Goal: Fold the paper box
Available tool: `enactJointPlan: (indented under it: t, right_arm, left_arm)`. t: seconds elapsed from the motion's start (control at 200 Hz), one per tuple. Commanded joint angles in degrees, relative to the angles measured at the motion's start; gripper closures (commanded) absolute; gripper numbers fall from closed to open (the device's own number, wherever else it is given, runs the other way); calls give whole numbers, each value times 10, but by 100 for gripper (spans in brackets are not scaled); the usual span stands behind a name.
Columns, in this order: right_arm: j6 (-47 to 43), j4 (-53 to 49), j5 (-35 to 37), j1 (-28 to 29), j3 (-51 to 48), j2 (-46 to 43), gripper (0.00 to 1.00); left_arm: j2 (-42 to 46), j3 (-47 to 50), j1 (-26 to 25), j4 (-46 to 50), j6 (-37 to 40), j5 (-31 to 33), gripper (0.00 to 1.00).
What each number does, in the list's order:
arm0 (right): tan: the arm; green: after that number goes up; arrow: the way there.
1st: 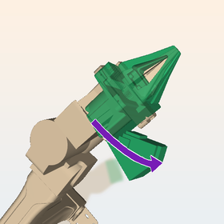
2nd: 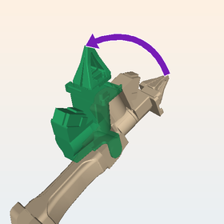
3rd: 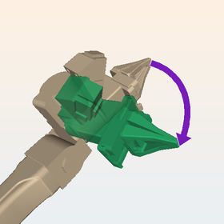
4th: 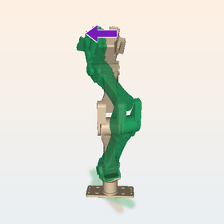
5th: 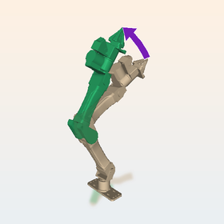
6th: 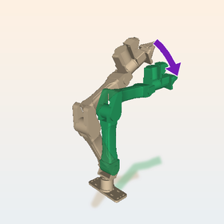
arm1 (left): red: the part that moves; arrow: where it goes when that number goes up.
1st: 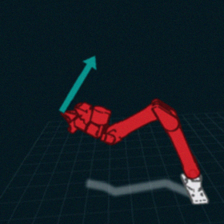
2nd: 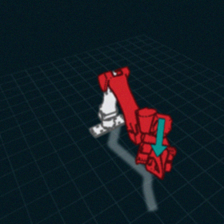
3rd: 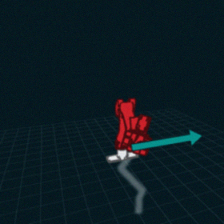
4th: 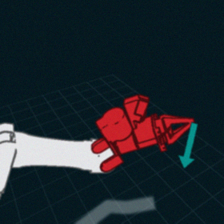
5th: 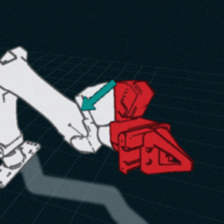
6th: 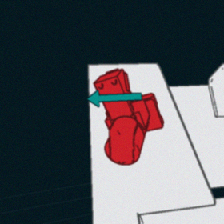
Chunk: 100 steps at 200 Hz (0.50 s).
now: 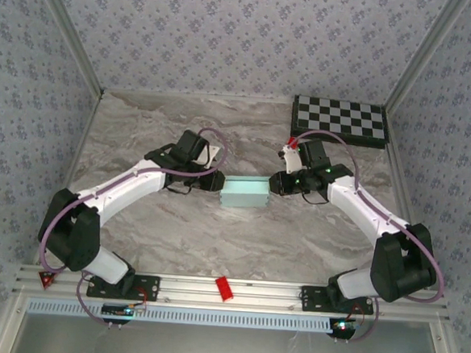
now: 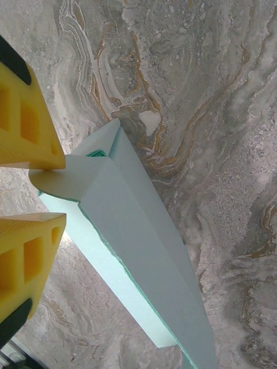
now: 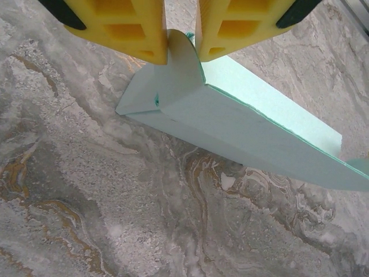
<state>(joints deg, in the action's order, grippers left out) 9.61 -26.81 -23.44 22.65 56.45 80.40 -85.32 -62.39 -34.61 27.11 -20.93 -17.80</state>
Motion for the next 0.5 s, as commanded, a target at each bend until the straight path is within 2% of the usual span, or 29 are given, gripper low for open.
enactJointPlan:
  t: [0.0, 0.495]
  right_arm:
    - [6, 3, -19, 5, 19, 6, 80]
    - [10, 2, -34, 7, 28, 17, 83]
  left_arm:
    - [-5, -1, -4, -11, -9, -20, 75]
    - [-12, -1, -4, -12, -11, -21, 77]
